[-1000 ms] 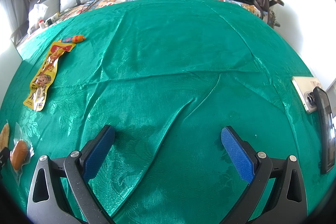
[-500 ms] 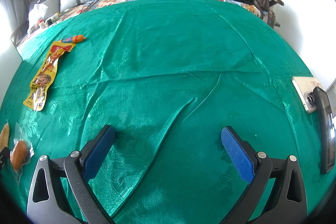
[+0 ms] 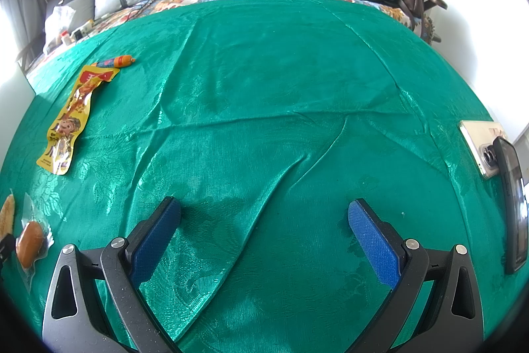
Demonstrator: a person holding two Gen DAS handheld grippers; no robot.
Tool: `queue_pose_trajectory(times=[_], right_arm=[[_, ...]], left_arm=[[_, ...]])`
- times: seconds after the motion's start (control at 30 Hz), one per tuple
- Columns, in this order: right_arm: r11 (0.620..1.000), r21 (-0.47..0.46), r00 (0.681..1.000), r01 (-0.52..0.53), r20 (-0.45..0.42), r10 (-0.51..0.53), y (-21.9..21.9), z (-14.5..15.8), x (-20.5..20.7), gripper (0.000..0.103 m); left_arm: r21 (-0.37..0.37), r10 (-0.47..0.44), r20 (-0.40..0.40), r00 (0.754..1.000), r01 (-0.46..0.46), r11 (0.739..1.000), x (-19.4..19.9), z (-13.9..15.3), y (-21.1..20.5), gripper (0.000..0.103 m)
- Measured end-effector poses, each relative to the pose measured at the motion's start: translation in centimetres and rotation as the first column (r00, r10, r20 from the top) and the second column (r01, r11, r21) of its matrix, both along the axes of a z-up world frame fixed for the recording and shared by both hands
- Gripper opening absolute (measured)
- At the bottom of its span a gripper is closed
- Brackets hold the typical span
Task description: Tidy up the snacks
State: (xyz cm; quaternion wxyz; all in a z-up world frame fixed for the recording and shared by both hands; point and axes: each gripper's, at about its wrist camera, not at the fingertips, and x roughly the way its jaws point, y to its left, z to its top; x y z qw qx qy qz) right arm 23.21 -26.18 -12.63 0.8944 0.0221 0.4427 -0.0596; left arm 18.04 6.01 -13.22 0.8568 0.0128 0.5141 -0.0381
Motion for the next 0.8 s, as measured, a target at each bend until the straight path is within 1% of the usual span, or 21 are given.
queue_pose_trajectory(times=[0.03,0.1,0.17,0.2,0.23,0.27,0.3,0.33,0.37,0.4,0.47,0.5,0.53,0.57,0.6,0.63,0.67,0.7,0.73,0.77,0.8], right_arm=[[1.0,0.0,1.0,0.0,0.0,0.0,0.0,0.0,0.0,0.103],[1.0,0.0,1.0,0.0,0.0,0.0,0.0,0.0,-0.1,0.103],[1.0,0.0,1.0,0.0,0.0,0.0,0.0,0.0,0.0,0.103],[1.0,0.0,1.0,0.0,0.0,0.0,0.0,0.0,0.0,0.103],[1.0,0.0,1.0,0.0,0.0,0.0,0.0,0.0,-0.1,0.103],[1.0,0.0,1.0,0.0,0.0,0.0,0.0,0.0,0.0,0.103],[1.0,0.0,1.0,0.0,0.0,0.0,0.0,0.0,-0.1,0.103],[1.0,-0.001,1.0,0.0,0.0,0.0,0.0,0.0,0.0,0.103],[1.0,-0.001,1.0,0.006,0.0,-0.006,0.0,0.0,0.0,0.103],[1.0,0.0,1.0,0.01,0.0,-0.01,0.0,-0.1,0.0,0.103],[1.0,0.009,1.0,0.027,-0.005,-0.027,-0.1,0.0,0.1,0.103],[0.999,0.028,0.999,0.027,-0.048,-0.025,0.0,0.3,0.2,0.102],[0.995,0.095,0.996,0.017,-0.084,-0.009,0.2,0.8,-0.1,0.1],[0.976,0.218,0.994,0.008,-0.106,0.016,0.5,1.4,-0.7,0.1],[0.94,0.341,0.99,0.01,-0.139,0.039,1.2,1.8,-1.6,0.099],[0.887,0.462,0.978,0.019,-0.192,0.079,2.7,2.0,-2.6,0.099],[0.836,0.548,0.964,0.021,-0.234,0.129,4.3,1.9,-3.2,0.099],[0.792,0.61,0.946,0.016,-0.267,0.186,6.3,1.7,-3.6,0.099],[0.775,0.632,0.927,0.008,-0.296,0.232,8.6,1.4,-3.8,0.099],[0.781,0.624,0.917,0.007,-0.315,0.243,10.4,1.2,-3.8,0.099],[0.802,0.597,0.915,0.011,-0.33,0.233,11.9,0.9,-3.5,0.099]], left_arm=[[-0.007,-0.011,-0.015,1.0,0.011,1.0,0.1,0.1,0.1,0.101],[-0.029,-0.022,-0.023,0.999,0.022,0.999,0.2,0.5,0.3,0.094],[-0.038,-0.029,-0.023,0.999,0.029,0.999,0.4,0.8,0.1,0.085],[-0.044,-0.038,-0.022,0.999,0.037,0.998,0.6,0.9,-0.1,0.083],[-0.046,-0.048,-0.019,0.999,0.047,0.998,0.7,0.9,-0.4,0.078],[-0.032,-0.066,-0.009,0.998,0.065,0.997,0.8,1.0,-1.0,0.067],[0.003,-0.082,0.005,0.997,0.082,0.997,0.7,1.0,-1.6,0.057],[0.006,-0.105,0.023,0.994,0.105,0.994,0.5,1.2,-1.9,0.03],[0.0,-0.123,0.026,0.992,0.123,0.992,0.5,1.5,-2.3,0.021],[0.006,-0.125,0.022,0.992,0.125,0.992,0.3,1.6,-2.4,0.021],[-0.021,-0.105,0.036,0.994,0.106,0.994,-0.7,1.9,-1.7,0.018],[-0.04,-0.088,0.044,0.995,0.09,0.995,-1.5,2.0,-1.1,0.018],[-0.058,-0.069,0.053,0.996,0.072,0.996,-2.2,2.0,-0.6,0.018],[-0.073,-0.052,0.058,0.997,0.056,0.996,-2.9,1.9,-0.4,0.018],[-0.096,-0.035,0.06,0.998,0.041,0.995,-3.7,1.9,0.1,0.018],[-0.108,-0.026,0.063,0.998,0.033,0.994,-4.4,1.9,0.2,0.018],[-0.115,-0.019,0.066,0.998,0.026,0.993,-5.1,1.8,0.4,0.018],[-0.124,-0.014,0.068,0.998,0.022,0.992,-5.9,1.9,0.4,0.018],[-0.134,-0.01,0.072,0.997,0.02,0.991,-6.3,2.0,0.5,0.018],[-0.143,-0.005,0.078,0.997,0.016,0.99,-7.0,2.1,0.5,0.018],[-0.151,-0.002,0.087,0.996,0.016,0.988,-7.7,2.3,0.6,0.018]])
